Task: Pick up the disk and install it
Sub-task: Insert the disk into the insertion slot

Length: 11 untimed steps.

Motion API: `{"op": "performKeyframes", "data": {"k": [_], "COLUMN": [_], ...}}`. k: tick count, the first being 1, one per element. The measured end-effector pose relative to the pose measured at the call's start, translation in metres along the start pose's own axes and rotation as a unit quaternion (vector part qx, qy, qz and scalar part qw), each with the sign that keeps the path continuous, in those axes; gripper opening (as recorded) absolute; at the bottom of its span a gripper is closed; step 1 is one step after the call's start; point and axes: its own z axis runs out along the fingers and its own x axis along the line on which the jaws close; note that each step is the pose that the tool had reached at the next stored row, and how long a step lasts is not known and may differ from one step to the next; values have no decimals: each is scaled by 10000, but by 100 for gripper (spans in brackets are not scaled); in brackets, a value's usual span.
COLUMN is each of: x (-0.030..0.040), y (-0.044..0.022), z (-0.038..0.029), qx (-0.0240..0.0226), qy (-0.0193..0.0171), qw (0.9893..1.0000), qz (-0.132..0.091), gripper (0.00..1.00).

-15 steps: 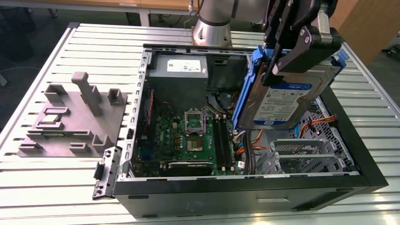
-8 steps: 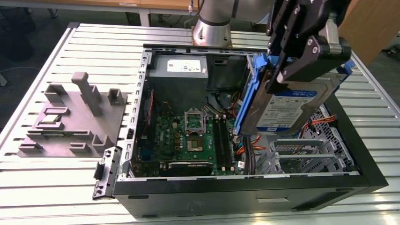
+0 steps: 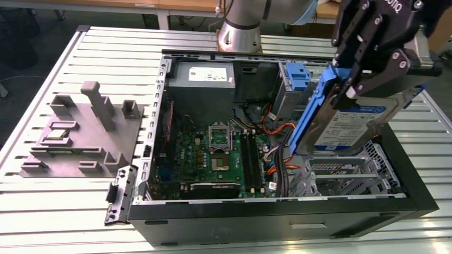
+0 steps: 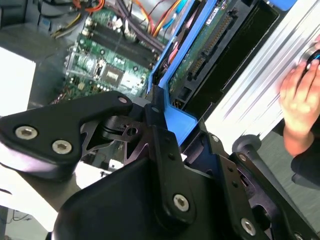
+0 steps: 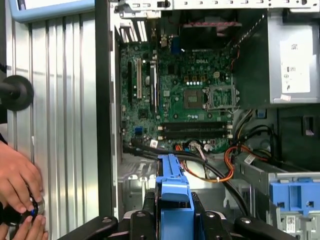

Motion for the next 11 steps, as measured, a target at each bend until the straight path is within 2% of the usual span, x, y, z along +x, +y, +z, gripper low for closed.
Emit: {"op": "performKeyframes", "data": {"k": [4,11], "x": [-2,60], "y": [-100,-178], "z": [20,58], "qx": [0,0], "qy": [0,1], "qw": [10000,10000], "qz": [0,0], "gripper": [36,36]}}
